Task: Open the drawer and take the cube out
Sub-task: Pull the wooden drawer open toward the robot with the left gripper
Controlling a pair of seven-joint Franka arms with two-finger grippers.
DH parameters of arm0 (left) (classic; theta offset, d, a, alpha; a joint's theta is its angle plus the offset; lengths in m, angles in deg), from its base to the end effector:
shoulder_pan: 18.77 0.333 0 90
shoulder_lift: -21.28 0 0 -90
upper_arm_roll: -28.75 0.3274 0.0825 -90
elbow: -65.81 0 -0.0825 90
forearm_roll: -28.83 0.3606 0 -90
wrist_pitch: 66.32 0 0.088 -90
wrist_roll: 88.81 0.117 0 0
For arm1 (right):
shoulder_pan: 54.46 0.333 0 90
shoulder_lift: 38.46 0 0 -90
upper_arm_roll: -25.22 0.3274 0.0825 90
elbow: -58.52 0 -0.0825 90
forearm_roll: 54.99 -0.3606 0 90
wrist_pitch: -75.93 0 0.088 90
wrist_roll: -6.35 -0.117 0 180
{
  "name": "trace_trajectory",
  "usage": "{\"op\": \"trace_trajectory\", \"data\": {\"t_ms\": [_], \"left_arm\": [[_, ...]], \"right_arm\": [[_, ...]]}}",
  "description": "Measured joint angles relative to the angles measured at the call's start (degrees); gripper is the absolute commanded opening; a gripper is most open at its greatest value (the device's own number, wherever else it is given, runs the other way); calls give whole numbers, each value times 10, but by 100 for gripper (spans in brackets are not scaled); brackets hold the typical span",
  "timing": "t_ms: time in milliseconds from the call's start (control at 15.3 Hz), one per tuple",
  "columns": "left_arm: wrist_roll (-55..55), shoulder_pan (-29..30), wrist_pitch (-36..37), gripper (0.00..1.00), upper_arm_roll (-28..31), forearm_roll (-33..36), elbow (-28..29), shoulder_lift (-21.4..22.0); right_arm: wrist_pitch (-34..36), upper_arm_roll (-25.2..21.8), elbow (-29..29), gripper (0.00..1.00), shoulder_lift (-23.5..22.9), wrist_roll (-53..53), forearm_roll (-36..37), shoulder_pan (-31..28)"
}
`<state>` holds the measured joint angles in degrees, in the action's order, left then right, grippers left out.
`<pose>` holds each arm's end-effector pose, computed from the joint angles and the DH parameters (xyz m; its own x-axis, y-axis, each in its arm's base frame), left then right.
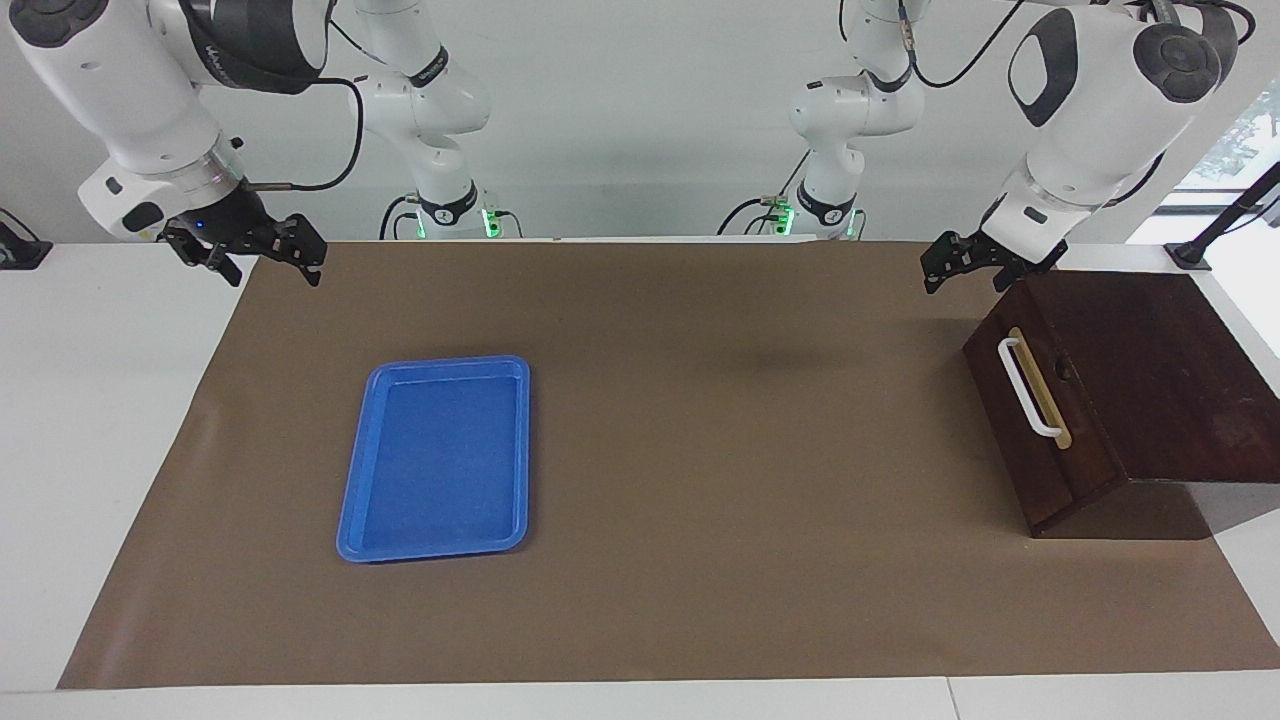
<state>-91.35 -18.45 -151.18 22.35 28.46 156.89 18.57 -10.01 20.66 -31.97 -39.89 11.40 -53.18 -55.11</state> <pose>0.5289 -0.0557 0.5855 0.9859 -0.0617 -0.1553 -0.0617 -0.9981 0.0048 0.5266 -0.0514 0.6032 0.9943 -0.0047 -0.1066 -0.0022 -0.9997 0.0243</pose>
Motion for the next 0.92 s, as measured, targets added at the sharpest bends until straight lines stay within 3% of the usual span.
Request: {"op": "trace_trajectory", "data": {"t_ms": [328, 524, 917], "left_arm": [[0, 0, -6, 100, 3, 0, 0, 0], [0, 0, -52, 100, 5, 0, 10, 2], [2, -14, -209, 100, 0, 109, 138, 13]], "right_arm": [[0, 0, 0, 100, 0, 0, 0, 0], [0, 0, 0, 100, 0, 0, 0, 0], [0, 0, 0, 100, 0, 0, 0, 0]]}}
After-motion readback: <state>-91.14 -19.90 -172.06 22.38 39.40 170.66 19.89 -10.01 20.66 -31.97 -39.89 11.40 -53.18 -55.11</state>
